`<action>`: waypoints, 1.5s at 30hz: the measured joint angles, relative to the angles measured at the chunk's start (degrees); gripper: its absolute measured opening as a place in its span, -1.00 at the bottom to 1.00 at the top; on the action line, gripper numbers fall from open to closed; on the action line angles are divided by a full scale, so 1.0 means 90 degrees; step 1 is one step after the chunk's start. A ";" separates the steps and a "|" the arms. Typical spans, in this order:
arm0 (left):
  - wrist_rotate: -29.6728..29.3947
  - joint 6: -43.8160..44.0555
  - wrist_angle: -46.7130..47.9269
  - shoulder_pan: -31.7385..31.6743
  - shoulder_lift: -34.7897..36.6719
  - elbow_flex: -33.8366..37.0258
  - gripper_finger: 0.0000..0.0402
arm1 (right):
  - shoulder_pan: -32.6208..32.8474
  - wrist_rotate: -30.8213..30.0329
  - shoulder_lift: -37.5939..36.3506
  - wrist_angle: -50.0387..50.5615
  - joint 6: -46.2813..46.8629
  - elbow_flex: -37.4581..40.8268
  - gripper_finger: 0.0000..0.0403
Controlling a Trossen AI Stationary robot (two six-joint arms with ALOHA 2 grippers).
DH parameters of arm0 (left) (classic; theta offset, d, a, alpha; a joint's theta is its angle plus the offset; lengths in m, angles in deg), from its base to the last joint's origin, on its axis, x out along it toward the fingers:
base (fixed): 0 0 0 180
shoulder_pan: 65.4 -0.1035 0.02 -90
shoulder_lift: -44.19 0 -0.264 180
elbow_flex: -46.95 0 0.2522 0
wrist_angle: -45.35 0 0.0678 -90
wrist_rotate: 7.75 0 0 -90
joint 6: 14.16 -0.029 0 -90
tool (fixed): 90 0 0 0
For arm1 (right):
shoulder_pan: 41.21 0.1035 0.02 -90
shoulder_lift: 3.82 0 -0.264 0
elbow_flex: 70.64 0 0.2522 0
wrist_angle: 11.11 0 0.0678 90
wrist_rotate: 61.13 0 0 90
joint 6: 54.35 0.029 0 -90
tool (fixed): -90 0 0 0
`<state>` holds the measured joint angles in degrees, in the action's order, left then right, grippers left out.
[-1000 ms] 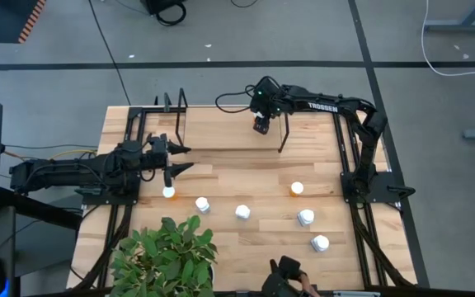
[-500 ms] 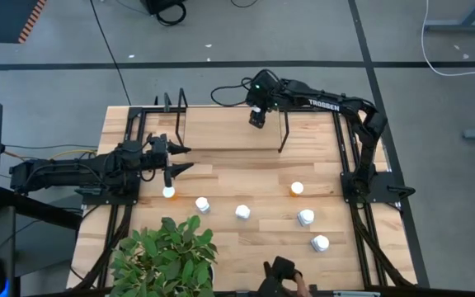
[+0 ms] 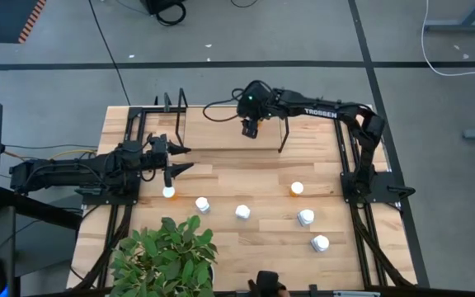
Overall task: Pick and place medicine bottles onto shelf by color
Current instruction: Put the orange pill bottle on the shelf
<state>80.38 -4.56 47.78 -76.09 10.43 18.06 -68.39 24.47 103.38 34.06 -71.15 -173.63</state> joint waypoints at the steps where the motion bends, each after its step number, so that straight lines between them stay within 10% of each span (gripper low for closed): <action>1: 0.0000 0.0001 0.0007 0.0002 -0.0001 -0.0001 0.42 | 0.0002 0.0000 0.0000 -0.0148 -0.0077 0.0065 0.01; 9: 0.0000 -0.0056 0.0090 0.0001 -0.0001 -0.0001 0.42 | -0.0276 -0.0105 0.0000 -0.0157 -0.0828 0.0153 -0.94; 35: -0.0753 -0.0670 -0.0328 -0.0077 0.0002 -0.0001 0.42 | -0.0389 0.0352 0.0468 0.0370 -0.1106 -0.0337 -0.97; 45: -0.0777 -0.0599 -0.0301 -0.0397 0.0012 -0.0001 0.42 | -0.0390 -0.0533 0.0763 0.0374 -0.1290 -0.0335 -0.97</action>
<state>73.39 -9.96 45.07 -79.66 10.54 18.05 -71.90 19.67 110.24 37.42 -82.76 -176.65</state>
